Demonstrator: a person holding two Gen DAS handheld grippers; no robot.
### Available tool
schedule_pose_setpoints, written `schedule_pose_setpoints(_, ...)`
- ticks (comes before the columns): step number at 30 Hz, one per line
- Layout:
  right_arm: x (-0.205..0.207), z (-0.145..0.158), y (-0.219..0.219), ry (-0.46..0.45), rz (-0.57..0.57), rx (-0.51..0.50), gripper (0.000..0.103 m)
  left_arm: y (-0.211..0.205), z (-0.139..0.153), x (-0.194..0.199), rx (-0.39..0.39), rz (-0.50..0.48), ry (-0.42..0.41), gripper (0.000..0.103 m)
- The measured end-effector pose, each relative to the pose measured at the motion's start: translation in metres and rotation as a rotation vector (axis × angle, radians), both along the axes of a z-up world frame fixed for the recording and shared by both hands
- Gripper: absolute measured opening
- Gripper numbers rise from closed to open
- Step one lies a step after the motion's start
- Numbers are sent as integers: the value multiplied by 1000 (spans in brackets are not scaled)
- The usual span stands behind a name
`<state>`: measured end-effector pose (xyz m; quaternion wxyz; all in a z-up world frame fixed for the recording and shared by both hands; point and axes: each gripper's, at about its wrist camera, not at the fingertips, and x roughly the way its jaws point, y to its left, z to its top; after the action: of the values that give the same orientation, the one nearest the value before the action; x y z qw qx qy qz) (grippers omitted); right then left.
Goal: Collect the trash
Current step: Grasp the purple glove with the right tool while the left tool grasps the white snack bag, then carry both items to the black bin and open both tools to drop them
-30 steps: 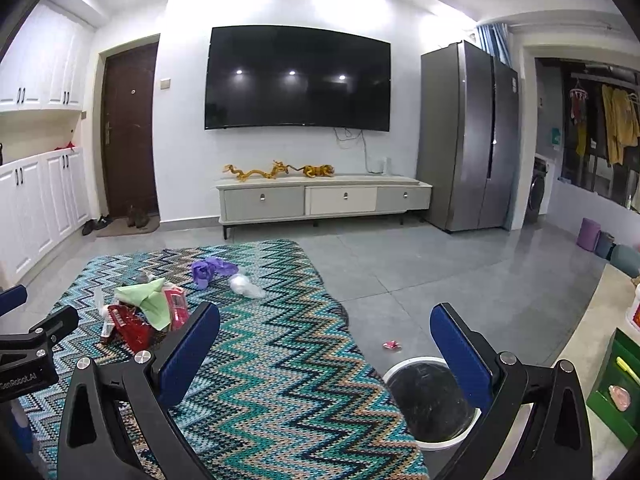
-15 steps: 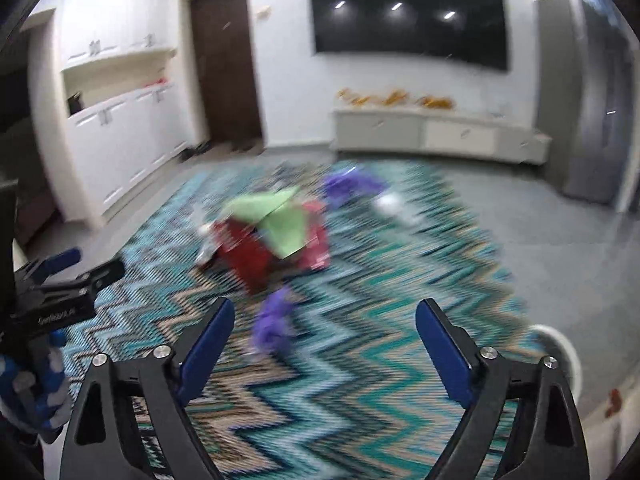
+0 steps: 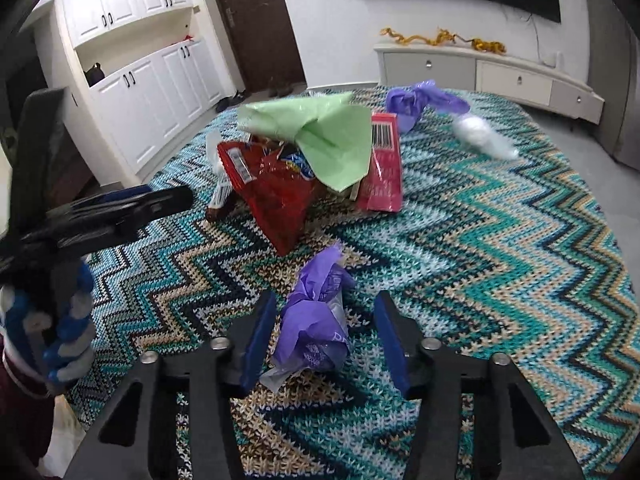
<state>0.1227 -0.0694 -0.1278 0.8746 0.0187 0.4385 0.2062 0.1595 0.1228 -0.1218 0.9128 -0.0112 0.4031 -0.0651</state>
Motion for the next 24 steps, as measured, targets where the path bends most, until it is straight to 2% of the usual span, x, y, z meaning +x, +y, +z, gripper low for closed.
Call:
schedule_pose_setpoints(3,1,-3,-1,10,9,16,35,-10,-3,16,9,-30,1,83)
schedule_pose_setpoints(6,1,-4,1,12,19,19,35,-15,-7,27,11,-44,10,79)
schedule_pose_setpoints(8,0,-5,1,12,23,20,34,-16,-14,36,-1,-42,44,57)
schedule_pose_setpoints(9,-1,-5,1,11,25,22,33,-16,-15,37,-14,-45,61,51)
schedule_pose_setpoints(10,1,-6,1,11,26,21,33,-16,-18,37,-25,-50,80,36)
schedule_pose_setpoints(11,1,-6,0,11,29,21,32,-16,-20,35,-29,-55,89,29)
schedule_pose_setpoints(16,-14,5,-1,-9,38,27,32,-13,-8,9,-38,-53,53,26)
schedule_pose_setpoints(24,-56,47,-11,-98,23,62,32,-10,29,-48,-19,-50,-22,25)
